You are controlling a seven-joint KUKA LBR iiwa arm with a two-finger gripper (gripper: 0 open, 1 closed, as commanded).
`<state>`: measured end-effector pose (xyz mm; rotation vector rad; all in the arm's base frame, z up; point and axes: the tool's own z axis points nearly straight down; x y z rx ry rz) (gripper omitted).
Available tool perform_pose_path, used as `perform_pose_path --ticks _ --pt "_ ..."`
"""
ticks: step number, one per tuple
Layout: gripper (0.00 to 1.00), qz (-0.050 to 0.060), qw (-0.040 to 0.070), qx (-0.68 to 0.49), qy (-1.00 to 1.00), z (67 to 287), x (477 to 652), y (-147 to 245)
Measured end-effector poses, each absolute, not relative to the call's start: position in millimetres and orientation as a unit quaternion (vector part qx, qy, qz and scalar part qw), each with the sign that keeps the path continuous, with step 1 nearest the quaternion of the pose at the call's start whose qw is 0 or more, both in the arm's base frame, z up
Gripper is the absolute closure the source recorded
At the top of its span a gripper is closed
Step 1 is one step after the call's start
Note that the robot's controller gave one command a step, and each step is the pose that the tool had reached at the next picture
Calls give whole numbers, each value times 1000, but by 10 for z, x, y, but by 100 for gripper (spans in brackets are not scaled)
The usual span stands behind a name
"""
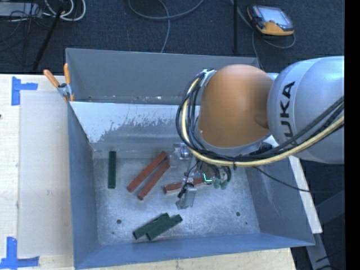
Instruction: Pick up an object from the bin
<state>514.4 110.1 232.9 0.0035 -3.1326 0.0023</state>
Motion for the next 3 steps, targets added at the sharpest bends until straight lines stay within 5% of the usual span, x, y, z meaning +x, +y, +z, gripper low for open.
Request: perform_pose_path --ticks 1,2,3 --pt "0 -1 -5 88 -996 696 4727 1484" --pt "0 0 -1 87 -996 1009 4889 1401" --pt "0 0 2 55 -998 991 4806 1372"
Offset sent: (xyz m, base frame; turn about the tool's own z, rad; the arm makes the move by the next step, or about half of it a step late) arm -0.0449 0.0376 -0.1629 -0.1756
